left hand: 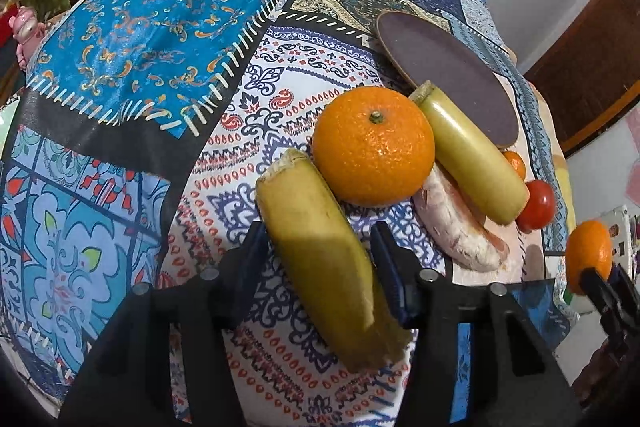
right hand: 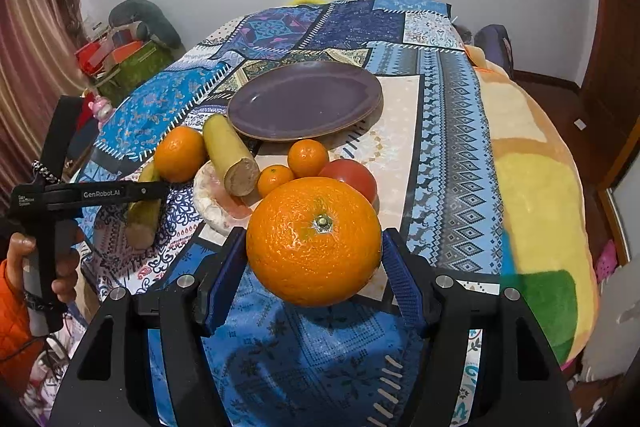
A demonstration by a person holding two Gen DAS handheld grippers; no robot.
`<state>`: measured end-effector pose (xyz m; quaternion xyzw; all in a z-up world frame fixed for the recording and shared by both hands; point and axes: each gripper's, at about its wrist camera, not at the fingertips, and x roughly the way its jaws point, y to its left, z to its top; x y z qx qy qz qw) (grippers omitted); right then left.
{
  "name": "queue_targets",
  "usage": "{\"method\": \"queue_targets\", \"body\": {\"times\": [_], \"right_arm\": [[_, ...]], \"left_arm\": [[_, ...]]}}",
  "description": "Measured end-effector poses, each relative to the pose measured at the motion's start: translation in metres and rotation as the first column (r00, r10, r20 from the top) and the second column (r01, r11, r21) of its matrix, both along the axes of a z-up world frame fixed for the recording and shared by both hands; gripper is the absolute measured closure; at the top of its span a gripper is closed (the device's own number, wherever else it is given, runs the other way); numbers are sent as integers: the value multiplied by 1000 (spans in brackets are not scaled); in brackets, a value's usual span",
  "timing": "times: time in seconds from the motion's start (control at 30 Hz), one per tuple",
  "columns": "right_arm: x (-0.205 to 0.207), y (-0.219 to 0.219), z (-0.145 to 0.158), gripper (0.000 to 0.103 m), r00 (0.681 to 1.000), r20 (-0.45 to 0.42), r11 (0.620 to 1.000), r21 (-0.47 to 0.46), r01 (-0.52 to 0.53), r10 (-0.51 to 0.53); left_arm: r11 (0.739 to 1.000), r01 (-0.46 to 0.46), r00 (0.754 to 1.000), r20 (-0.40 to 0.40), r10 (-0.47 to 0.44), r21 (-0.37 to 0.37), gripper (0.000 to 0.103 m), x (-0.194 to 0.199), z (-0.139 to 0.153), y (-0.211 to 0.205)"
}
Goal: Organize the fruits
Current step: 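Close the right tool on the large orange while the left tool grips the yellow cylinder, then lift and carry the orange with the right tool while the left tool carries the cylinder over the plate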
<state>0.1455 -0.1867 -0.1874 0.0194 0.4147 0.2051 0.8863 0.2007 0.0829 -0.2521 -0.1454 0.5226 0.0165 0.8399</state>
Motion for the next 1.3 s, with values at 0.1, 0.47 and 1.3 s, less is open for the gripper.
{"method": "queue_targets", "body": {"times": [0.1, 0.47, 1.3], "right_arm": [[-1, -2, 5, 39, 1000, 13, 1000, 4, 2, -2], [-6, 5, 26, 39, 997, 76, 1000, -7, -9, 10], [29, -1, 72, 39, 969, 245, 998, -26, 54, -46]], "left_arm": [[1000, 18, 1000, 8, -18, 10, 58, -10, 5, 2], [999, 34, 994, 98, -38, 35, 65, -41, 46, 6], [985, 94, 930, 341, -138, 143, 67, -19, 140, -34]]}}
